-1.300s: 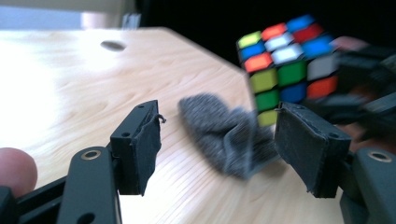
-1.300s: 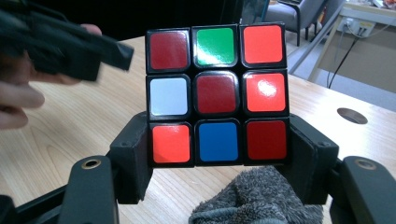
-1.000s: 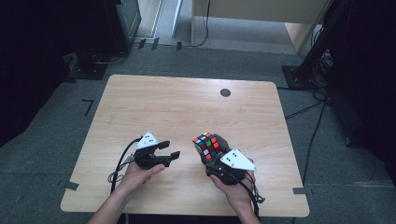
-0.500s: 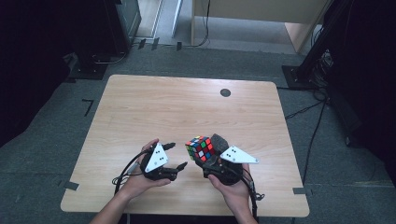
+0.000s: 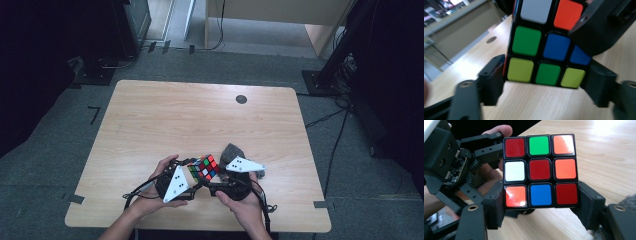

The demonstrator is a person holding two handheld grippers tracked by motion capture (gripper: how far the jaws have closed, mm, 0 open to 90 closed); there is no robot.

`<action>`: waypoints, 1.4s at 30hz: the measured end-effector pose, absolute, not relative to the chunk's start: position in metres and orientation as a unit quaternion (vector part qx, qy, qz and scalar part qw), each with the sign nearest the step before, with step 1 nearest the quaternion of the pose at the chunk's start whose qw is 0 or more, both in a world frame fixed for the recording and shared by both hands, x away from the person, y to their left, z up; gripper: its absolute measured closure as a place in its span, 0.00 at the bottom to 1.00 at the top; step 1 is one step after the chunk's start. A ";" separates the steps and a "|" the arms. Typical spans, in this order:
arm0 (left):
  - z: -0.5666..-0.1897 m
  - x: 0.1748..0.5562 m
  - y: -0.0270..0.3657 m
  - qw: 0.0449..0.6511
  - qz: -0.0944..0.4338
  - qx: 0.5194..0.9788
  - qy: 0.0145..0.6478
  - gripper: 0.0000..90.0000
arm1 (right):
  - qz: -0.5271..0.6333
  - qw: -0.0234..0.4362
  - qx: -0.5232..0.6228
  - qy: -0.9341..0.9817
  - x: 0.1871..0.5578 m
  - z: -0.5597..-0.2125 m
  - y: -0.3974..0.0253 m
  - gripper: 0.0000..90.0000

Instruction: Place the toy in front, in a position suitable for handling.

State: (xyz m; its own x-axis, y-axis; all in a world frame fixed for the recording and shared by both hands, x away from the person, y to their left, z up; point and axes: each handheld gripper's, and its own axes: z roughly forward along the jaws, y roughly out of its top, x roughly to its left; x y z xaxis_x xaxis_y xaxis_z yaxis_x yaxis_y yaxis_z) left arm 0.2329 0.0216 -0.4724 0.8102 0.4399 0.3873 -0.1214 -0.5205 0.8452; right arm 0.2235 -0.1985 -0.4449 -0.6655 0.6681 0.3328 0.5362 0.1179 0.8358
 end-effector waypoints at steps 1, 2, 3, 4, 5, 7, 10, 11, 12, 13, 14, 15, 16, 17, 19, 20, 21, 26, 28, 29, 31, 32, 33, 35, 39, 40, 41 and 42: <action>-0.473 0.232 0.022 0.480 0.296 0.821 0.095 0.34 | 0.527 0.059 0.406 0.744 0.224 -0.445 -0.199 0.38; -0.473 0.232 0.022 0.480 0.298 0.820 0.093 0.35 | 0.529 0.055 0.407 0.742 0.224 -0.446 -0.199 0.38; -0.472 0.232 0.023 0.483 0.298 0.818 0.092 0.35 | 0.533 0.049 0.408 0.739 0.225 -0.447 -0.201 0.38; -0.471 0.232 0.023 0.485 0.298 0.817 0.092 0.36 | 0.538 0.035 0.411 0.735 0.227 -0.447 -0.203 0.38; -0.471 0.231 0.023 0.487 0.298 0.816 0.091 0.36 | 0.543 0.028 0.412 0.731 0.227 -0.447 -0.204 0.38; -0.470 0.231 0.024 0.489 0.299 0.815 0.090 0.36 | 0.548 0.020 0.412 0.728 0.229 -0.447 -0.206 0.38; -0.471 0.231 0.023 0.488 0.298 0.815 0.089 0.36 | 0.545 0.014 0.416 0.728 0.228 -0.447 -0.206 0.38; -0.472 0.231 0.023 0.487 0.298 0.816 0.089 0.36 | 0.543 0.013 0.418 0.728 0.228 -0.447 -0.206 0.38; -0.473 0.230 0.022 0.485 0.300 0.816 0.089 0.35 | 0.540 0.012 0.421 0.729 0.229 -0.448 -0.205 0.38; -0.474 0.230 0.022 0.483 0.303 0.817 0.087 0.33 | 0.535 0.010 0.426 0.729 0.229 -0.448 -0.205 0.38; -0.474 0.229 0.021 0.482 0.306 0.817 0.085 0.32 | 0.533 0.009 0.427 0.730 0.229 -0.449 -0.204 0.38; -0.474 0.228 0.020 0.485 0.304 0.816 0.079 0.33 | 0.530 0.010 0.429 0.731 0.229 -0.449 -0.204 0.38; -0.475 0.226 0.019 0.480 0.317 0.814 0.074 0.36 | 0.529 0.011 0.428 0.733 0.229 -0.449 -0.203 0.38; -0.474 0.225 0.020 0.480 0.321 0.813 0.071 0.37 | 0.530 0.012 0.427 0.733 0.228 -0.449 -0.203 0.38; -0.471 0.227 0.022 0.488 0.301 0.816 0.071 0.38 | 0.536 0.014 0.419 0.732 0.228 -0.448 -0.204 0.35; -0.470 0.229 0.024 0.491 0.296 0.816 0.075 0.38 | 0.540 0.015 0.415 0.732 0.228 -0.446 -0.205 0.34; -0.470 0.231 0.025 0.490 0.295 0.816 0.083 0.38 | 0.546 0.017 0.411 0.729 0.228 -0.444 -0.206 0.31; -0.469 0.242 0.034 0.497 0.268 0.816 0.122 0.38 | 0.556 0.054 0.400 0.727 0.228 -0.434 -0.219 0.24; -0.468 0.246 0.037 0.497 0.257 0.817 0.136 0.38 | 0.539 0.104 0.411 0.728 0.229 -0.435 -0.224 0.23; -0.468 0.247 0.038 0.498 0.251 0.818 0.143 0.38 | 0.532 0.119 0.416 0.728 0.230 -0.437 -0.226 0.23; -0.468 0.250 0.039 0.498 0.241 0.819 0.153 0.38 | 0.508 0.140 0.442 0.726 0.237 -0.447 -0.233 0.24; -0.468 0.250 0.039 0.496 0.236 0.821 0.157 0.38 | 0.497 0.143 0.465 0.718 0.241 -0.453 -0.238 0.25; -0.469 0.251 0.039 0.496 0.232 0.822 0.159 0.38 | 0.483 0.145 0.487 0.713 0.245 -0.461 -0.242 0.25; -0.468 0.251 0.039 0.498 0.224 0.822 0.163 0.37 | 0.448 0.165 0.506 0.718 0.252 -0.476 -0.246 0.27; -0.466 0.253 0.040 0.507 0.213 0.816 0.180 0.37 | 0.386 0.188 0.513 0.743 0.260 -0.502 -0.247 0.35; -0.466 0.253 0.040 0.508 0.211 0.814 0.186 0.37 | 0.373 0.195 0.514 0.747 0.261 -0.507 -0.247 0.37; -0.466 0.254 0.041 0.510 0.209 0.812 0.191 0.37 | 0.367 0.198 0.515 0.750 0.262 -0.510 -0.247 0.38; -0.466 0.255 0.043 0.509 0.207 0.812 0.195 0.37 | 0.367 0.196 0.513 0.750 0.262 -0.512 -0.247 0.39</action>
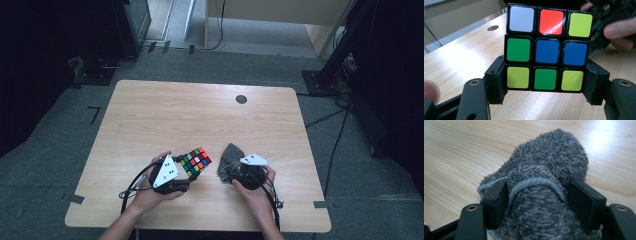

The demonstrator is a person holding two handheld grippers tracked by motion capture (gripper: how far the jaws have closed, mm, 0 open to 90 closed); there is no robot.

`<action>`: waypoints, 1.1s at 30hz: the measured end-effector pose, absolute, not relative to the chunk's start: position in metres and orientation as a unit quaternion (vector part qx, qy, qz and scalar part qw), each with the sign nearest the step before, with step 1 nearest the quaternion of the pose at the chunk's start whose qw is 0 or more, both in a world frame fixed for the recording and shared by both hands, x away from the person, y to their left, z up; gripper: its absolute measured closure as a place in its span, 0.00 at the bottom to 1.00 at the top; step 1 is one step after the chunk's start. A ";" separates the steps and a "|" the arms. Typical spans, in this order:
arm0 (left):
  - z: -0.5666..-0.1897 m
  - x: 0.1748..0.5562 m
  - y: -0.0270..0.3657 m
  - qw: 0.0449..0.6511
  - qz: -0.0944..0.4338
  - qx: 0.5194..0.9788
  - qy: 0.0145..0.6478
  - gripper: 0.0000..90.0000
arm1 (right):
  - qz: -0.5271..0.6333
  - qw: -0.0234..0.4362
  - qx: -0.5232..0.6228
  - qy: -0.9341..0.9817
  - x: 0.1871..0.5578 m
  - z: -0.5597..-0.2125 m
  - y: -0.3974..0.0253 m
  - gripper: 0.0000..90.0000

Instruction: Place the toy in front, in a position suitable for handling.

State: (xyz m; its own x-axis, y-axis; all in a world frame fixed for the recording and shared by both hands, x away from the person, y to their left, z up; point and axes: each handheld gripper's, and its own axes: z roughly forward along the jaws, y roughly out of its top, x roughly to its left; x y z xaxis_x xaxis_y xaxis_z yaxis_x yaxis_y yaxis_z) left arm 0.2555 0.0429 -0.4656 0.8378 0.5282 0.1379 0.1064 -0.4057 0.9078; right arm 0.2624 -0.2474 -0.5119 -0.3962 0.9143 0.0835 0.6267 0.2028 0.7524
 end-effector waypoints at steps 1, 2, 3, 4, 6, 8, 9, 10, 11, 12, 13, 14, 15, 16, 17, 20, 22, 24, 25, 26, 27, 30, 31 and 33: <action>-0.466 0.256 0.044 0.509 0.206 0.812 0.198 0.37 | 0.366 0.199 0.512 0.751 0.263 -0.512 -0.248 0.42; -0.465 0.257 0.045 0.510 0.206 0.810 0.202 0.37 | 0.364 0.202 0.512 0.752 0.263 -0.512 -0.248 0.45; -0.465 0.257 0.045 0.511 0.205 0.810 0.204 0.37 | 0.360 0.202 0.512 0.753 0.263 -0.513 -0.248 0.49; -0.465 0.257 0.046 0.512 0.203 0.809 0.206 0.37 | 0.359 0.201 0.512 0.754 0.263 -0.514 -0.248 0.52; -0.464 0.257 0.046 0.512 0.204 0.809 0.205 0.37 | 0.363 0.203 0.514 0.750 0.262 -0.516 -0.250 0.63; -0.465 0.257 0.045 0.509 0.205 0.811 0.203 0.37 | 0.365 0.201 0.522 0.745 0.261 -0.514 -0.253 0.73; -0.465 0.257 0.044 0.507 0.204 0.813 0.203 0.37 | 0.370 0.195 0.531 0.737 0.260 -0.512 -0.255 0.75; -0.466 0.256 0.044 0.505 0.203 0.814 0.201 0.38 | 0.379 0.190 0.537 0.729 0.259 -0.510 -0.257 0.76; -0.466 0.256 0.043 0.504 0.204 0.815 0.200 0.37 | 0.394 0.189 0.538 0.721 0.257 -0.506 -0.258 0.77; -0.466 0.255 0.042 0.502 0.206 0.817 0.197 0.38 | 0.416 0.188 0.532 0.713 0.255 -0.501 -0.259 0.77; -0.467 0.255 0.042 0.496 0.208 0.820 0.193 0.38 | 0.442 0.188 0.521 0.706 0.251 -0.493 -0.258 0.77; -0.468 0.254 0.041 0.494 0.210 0.822 0.191 0.38 | 0.471 0.192 0.501 0.700 0.245 -0.482 -0.256 0.77; -0.468 0.254 0.039 0.489 0.212 0.825 0.188 0.38 | 0.487 0.197 0.487 0.698 0.241 -0.475 -0.253 0.77; -0.470 0.254 0.037 0.482 0.215 0.829 0.186 0.38 | 0.509 0.202 0.467 0.694 0.235 -0.465 -0.250 0.76; -0.471 0.254 0.035 0.475 0.219 0.832 0.185 0.38 | 0.529 0.209 0.446 0.691 0.229 -0.456 -0.245 0.76; -0.474 0.251 0.028 0.454 0.226 0.843 0.180 0.38 | 0.552 0.239 0.383 0.701 0.211 -0.435 -0.226 0.75; -0.474 0.248 0.024 0.445 0.232 0.848 0.170 0.38 | 0.550 0.237 0.350 0.720 0.203 -0.429 -0.211 0.75; -0.474 0.244 0.022 0.452 0.235 0.846 0.156 0.38 | 0.535 0.241 0.339 0.736 0.202 -0.432 -0.199 0.75; -0.473 0.242 0.022 0.453 0.239 0.846 0.148 0.38 | 0.533 0.232 0.341 0.739 0.203 -0.435 -0.197 0.74; -0.473 0.241 0.022 0.451 0.244 0.846 0.145 0.38 | 0.537 0.230 0.345 0.735 0.204 -0.439 -0.197 0.74; -0.473 0.241 0.024 0.455 0.241 0.845 0.141 0.38 | 0.547 0.216 0.354 0.727 0.206 -0.442 -0.201 0.74; -0.470 0.242 0.028 0.475 0.230 0.837 0.141 0.38 | 0.543 0.198 0.398 0.712 0.214 -0.447 -0.214 0.75; -0.469 0.242 0.028 0.476 0.229 0.837 0.141 0.38 | 0.539 0.197 0.410 0.709 0.217 -0.449 -0.218 0.75; -0.469 0.242 0.028 0.475 0.228 0.838 0.141 0.38 | 0.539 0.183 0.426 0.703 0.222 -0.451 -0.225 0.74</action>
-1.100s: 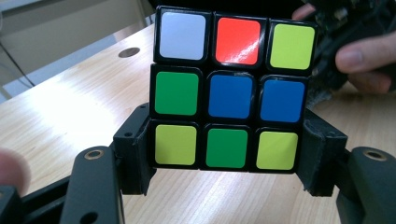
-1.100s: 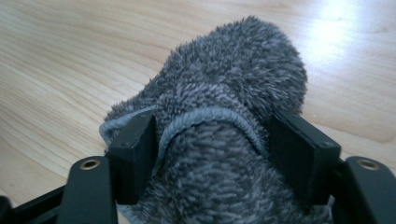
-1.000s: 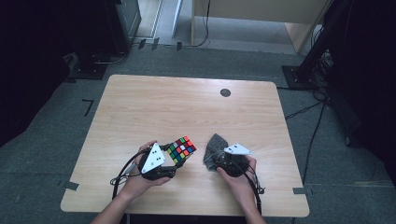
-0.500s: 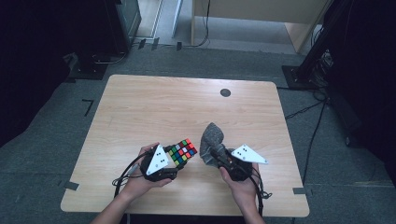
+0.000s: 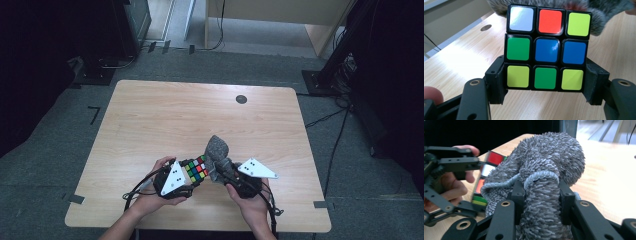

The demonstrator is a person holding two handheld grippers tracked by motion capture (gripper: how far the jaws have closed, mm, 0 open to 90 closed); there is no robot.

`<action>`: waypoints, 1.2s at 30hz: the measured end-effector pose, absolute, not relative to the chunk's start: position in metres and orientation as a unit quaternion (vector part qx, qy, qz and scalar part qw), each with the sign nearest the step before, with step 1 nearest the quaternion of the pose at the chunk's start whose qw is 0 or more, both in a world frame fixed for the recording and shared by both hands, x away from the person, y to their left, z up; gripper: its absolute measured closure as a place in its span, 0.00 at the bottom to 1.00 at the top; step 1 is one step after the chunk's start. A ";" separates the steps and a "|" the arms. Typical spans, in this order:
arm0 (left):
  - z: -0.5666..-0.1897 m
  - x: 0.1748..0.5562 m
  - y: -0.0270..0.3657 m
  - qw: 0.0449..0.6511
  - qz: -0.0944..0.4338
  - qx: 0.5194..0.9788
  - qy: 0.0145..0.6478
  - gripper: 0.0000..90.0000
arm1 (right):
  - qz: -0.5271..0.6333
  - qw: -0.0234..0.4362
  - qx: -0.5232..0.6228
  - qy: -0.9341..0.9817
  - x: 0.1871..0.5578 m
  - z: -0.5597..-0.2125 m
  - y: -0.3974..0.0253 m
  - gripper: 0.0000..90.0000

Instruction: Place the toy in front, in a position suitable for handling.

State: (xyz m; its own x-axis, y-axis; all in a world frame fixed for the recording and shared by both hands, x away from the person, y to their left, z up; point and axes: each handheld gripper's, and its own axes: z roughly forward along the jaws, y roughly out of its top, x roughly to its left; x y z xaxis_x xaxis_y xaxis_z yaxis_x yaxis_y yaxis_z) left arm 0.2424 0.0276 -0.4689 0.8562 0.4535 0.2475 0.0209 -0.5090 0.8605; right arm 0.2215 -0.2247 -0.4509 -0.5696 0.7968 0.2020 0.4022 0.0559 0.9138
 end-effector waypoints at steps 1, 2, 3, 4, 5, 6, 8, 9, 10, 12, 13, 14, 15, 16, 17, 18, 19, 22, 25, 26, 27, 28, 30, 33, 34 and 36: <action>-0.470 0.243 0.027 0.474 0.225 0.840 0.141 0.38 | 0.544 0.175 0.430 0.699 0.222 -0.451 -0.226 0.74; -0.471 0.242 0.027 0.474 0.223 0.840 0.139 0.38 | 0.555 0.174 0.422 0.696 0.221 -0.449 -0.227 0.74; -0.472 0.241 0.027 0.474 0.223 0.840 0.137 0.38 | 0.562 0.173 0.413 0.695 0.219 -0.448 -0.226 0.74; -0.472 0.241 0.026 0.477 0.223 0.840 0.136 0.38 | 0.571 0.169 0.403 0.695 0.217 -0.445 -0.225 0.74; -0.471 0.240 0.026 0.484 0.220 0.836 0.135 0.38 | 0.577 0.166 0.392 0.697 0.215 -0.442 -0.222 0.73; -0.469 0.240 0.027 0.493 0.215 0.832 0.133 0.38 | 0.577 0.167 0.383 0.702 0.214 -0.441 -0.219 0.73; -0.467 0.239 0.029 0.498 0.218 0.829 0.131 0.38 | 0.573 0.175 0.382 0.704 0.213 -0.441 -0.216 0.73; -0.468 0.239 0.030 0.498 0.216 0.830 0.132 0.38 | 0.572 0.170 0.387 0.703 0.215 -0.442 -0.218 0.73; -0.468 0.240 0.031 0.498 0.216 0.829 0.132 0.38 | 0.560 0.170 0.400 0.705 0.218 -0.444 -0.221 0.73; -0.468 0.240 0.030 0.494 0.220 0.830 0.137 0.38 | 0.541 0.175 0.424 0.705 0.222 -0.450 -0.228 0.73; -0.469 0.240 0.029 0.488 0.226 0.831 0.139 0.38 | 0.540 0.169 0.438 0.699 0.224 -0.452 -0.232 0.73; -0.469 0.241 0.028 0.481 0.229 0.834 0.140 0.38 | 0.545 0.169 0.443 0.691 0.223 -0.452 -0.234 0.73; -0.471 0.242 0.026 0.465 0.234 0.842 0.144 0.38 | 0.548 0.173 0.438 0.691 0.221 -0.450 -0.234 0.73; -0.473 0.243 0.023 0.450 0.240 0.847 0.147 0.38 | 0.554 0.184 0.422 0.694 0.217 -0.444 -0.230 0.73; -0.475 0.243 0.022 0.439 0.247 0.851 0.150 0.38 | 0.555 0.196 0.404 0.700 0.214 -0.440 -0.225 0.73; -0.478 0.243 0.020 0.426 0.254 0.855 0.153 0.38 | 0.553 0.205 0.392 0.706 0.211 -0.437 -0.220 0.72; -0.480 0.243 0.018 0.420 0.255 0.857 0.154 0.38 | 0.547 0.214 0.379 0.715 0.209 -0.435 -0.213 0.72; -0.476 0.239 0.019 0.440 0.250 0.851 0.142 0.38 | 0.539 0.184 0.396 0.720 0.215 -0.446 -0.207 0.72; -0.473 0.240 0.021 0.441 0.252 0.848 0.151 0.38 | 0.508 0.192 0.438 0.717 0.223 -0.459 -0.218 0.72; -0.471 0.241 0.021 0.441 0.254 0.846 0.160 0.38 | 0.499 0.201 0.446 0.716 0.223 -0.458 -0.220 0.72; -0.471 0.241 0.021 0.435 0.259 0.846 0.165 0.38 | 0.510 0.205 0.447 0.706 0.222 -0.456 -0.224 0.72; -0.471 0.242 0.020 0.428 0.266 0.847 0.169 0.38 | 0.521 0.203 0.443 0.701 0.220 -0.453 -0.225 0.72; -0.472 0.242 0.018 0.419 0.268 0.851 0.169 0.38 | 0.533 0.217 0.410 0.708 0.213 -0.443 -0.218 0.72; -0.470 0.237 0.017 0.434 0.267 0.846 0.154 0.38 | 0.528 0.210 0.391 0.724 0.212 -0.443 -0.206 0.72; -0.469 0.236 0.017 0.430 0.278 0.846 0.151 0.38 | 0.533 0.198 0.400 0.718 0.214 -0.447 -0.208 0.73; -0.469 0.235 0.018 0.438 0.277 0.842 0.148 0.38 | 0.538 0.169 0.427 0.707 0.221 -0.453 -0.216 0.73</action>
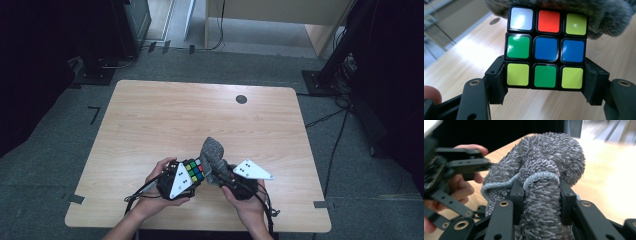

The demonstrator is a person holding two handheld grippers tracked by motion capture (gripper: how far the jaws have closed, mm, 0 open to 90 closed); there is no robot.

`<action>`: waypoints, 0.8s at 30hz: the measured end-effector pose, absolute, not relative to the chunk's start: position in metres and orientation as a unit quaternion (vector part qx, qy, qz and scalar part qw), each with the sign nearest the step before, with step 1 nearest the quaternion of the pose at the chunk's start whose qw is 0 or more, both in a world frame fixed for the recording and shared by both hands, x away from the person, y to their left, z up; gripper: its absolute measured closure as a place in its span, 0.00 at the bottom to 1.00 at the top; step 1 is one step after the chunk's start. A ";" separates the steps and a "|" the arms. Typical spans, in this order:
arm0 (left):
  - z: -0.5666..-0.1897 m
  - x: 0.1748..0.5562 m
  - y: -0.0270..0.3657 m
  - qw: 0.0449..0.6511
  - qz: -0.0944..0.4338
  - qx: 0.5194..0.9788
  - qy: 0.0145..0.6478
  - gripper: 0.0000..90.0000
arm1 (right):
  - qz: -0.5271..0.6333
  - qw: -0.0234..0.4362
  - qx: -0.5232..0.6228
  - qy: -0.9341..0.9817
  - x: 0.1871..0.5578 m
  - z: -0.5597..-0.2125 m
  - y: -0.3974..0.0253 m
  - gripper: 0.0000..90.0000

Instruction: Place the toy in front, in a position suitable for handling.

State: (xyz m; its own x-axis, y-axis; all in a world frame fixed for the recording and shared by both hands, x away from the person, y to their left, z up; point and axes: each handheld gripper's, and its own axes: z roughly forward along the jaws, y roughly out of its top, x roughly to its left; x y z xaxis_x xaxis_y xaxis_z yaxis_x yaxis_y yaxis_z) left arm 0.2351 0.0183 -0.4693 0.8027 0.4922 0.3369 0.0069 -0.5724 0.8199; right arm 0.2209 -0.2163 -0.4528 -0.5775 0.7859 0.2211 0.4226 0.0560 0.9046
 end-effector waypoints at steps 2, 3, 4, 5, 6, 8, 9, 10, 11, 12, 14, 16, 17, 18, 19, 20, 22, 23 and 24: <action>-0.468 0.236 0.021 0.453 0.269 0.837 0.149 0.38 | 0.517 0.180 0.446 0.708 0.224 -0.456 -0.222 0.73; -0.467 0.237 0.021 0.454 0.267 0.836 0.151 0.38 | 0.525 0.176 0.448 0.702 0.224 -0.455 -0.225 0.73; -0.467 0.237 0.021 0.451 0.268 0.838 0.151 0.38 | 0.539 0.173 0.442 0.696 0.222 -0.452 -0.227 0.73; -0.468 0.238 0.021 0.450 0.268 0.838 0.152 0.38 | 0.546 0.176 0.434 0.694 0.220 -0.449 -0.226 0.73; -0.469 0.238 0.021 0.449 0.267 0.839 0.152 0.38 | 0.557 0.177 0.420 0.694 0.218 -0.445 -0.224 0.72; -0.468 0.236 0.023 0.463 0.265 0.833 0.146 0.38 | 0.569 0.173 0.400 0.698 0.214 -0.439 -0.219 0.72; -0.466 0.235 0.024 0.472 0.261 0.830 0.144 0.38 | 0.561 0.175 0.399 0.704 0.214 -0.440 -0.215 0.72; -0.464 0.234 0.025 0.474 0.262 0.828 0.142 0.38 | 0.556 0.175 0.400 0.707 0.215 -0.441 -0.215 0.72; -0.463 0.234 0.027 0.481 0.260 0.825 0.141 0.38 | 0.562 0.172 0.406 0.700 0.216 -0.444 -0.217 0.73; -0.462 0.234 0.028 0.492 0.254 0.821 0.142 0.38 | 0.549 0.173 0.423 0.700 0.220 -0.447 -0.221 0.73; -0.459 0.235 0.034 0.523 0.237 0.807 0.140 0.38 | 0.534 0.184 0.446 0.695 0.224 -0.450 -0.230 0.73; -0.455 0.236 0.040 0.552 0.222 0.793 0.135 0.38 | 0.557 0.161 0.460 0.673 0.227 -0.452 -0.243 0.73; -0.454 0.237 0.043 0.567 0.213 0.784 0.136 0.38 | 0.572 0.146 0.460 0.663 0.227 -0.451 -0.247 0.73; -0.453 0.239 0.046 0.583 0.199 0.775 0.139 0.38 | 0.588 0.134 0.453 0.657 0.227 -0.450 -0.249 0.73; -0.452 0.240 0.048 0.596 0.189 0.767 0.145 0.38 | 0.601 0.122 0.441 0.655 0.227 -0.449 -0.248 0.73; -0.452 0.242 0.052 0.608 0.177 0.760 0.148 0.38 | 0.612 0.107 0.429 0.656 0.226 -0.448 -0.246 0.73; -0.451 0.243 0.056 0.621 0.162 0.752 0.150 0.38 | 0.629 0.080 0.412 0.655 0.226 -0.448 -0.239 0.74; -0.450 0.244 0.058 0.625 0.160 0.749 0.152 0.38 | 0.639 0.062 0.410 0.648 0.226 -0.450 -0.237 0.74; -0.449 0.244 0.059 0.630 0.156 0.745 0.155 0.38 | 0.646 0.043 0.411 0.642 0.228 -0.453 -0.237 0.74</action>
State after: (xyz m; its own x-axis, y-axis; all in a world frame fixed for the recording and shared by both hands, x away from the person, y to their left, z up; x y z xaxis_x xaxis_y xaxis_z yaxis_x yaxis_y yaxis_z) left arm 0.2444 0.0589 -0.4493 0.9032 0.4276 0.0380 0.0338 -0.1592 0.9867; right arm 0.2275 -0.2371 -0.4529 -0.6585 0.5836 0.4752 0.4714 -0.1724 0.8649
